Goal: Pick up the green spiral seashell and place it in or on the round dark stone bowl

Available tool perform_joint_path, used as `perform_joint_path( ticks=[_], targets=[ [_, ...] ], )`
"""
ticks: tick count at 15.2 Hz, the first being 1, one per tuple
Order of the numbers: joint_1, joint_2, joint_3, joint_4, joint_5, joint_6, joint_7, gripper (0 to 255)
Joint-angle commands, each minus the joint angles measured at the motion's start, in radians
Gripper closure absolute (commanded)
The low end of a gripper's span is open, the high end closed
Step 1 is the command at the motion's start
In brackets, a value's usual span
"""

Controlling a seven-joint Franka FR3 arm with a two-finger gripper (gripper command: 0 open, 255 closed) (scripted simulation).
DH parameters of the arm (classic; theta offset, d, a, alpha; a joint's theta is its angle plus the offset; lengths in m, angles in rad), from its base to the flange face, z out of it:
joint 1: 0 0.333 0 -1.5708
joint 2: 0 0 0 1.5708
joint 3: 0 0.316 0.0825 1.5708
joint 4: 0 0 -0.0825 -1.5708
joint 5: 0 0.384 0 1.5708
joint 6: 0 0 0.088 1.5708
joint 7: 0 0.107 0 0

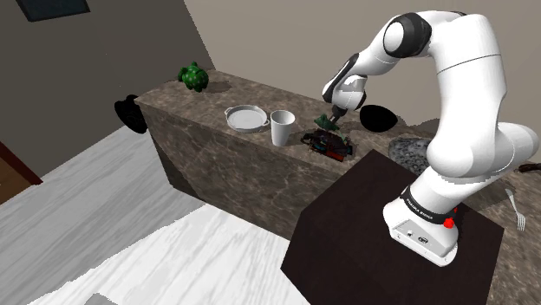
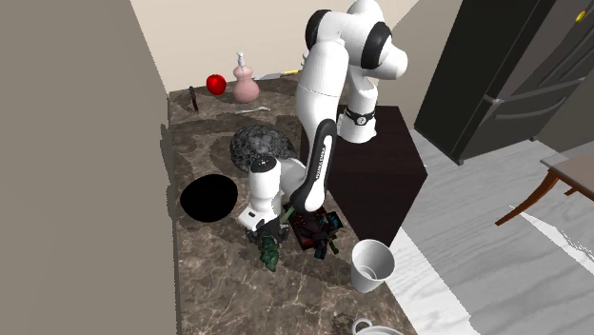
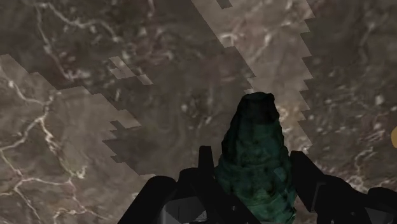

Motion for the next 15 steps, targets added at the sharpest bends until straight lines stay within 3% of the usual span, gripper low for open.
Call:
perform_joint_path(
  ticks=[1, 8, 15],
  targets=[
    [0.0, 0.0, 0.0, 0.0, 0.0, 0.0, 0.0, 255],
    [0.0, 0.0, 0.0, 0.0, 0.0, 0.0, 0.0, 255],
    [0.03, -0.09, -0.037, -0.047, -0.02, -0.048, 0.025, 255]
  ],
)
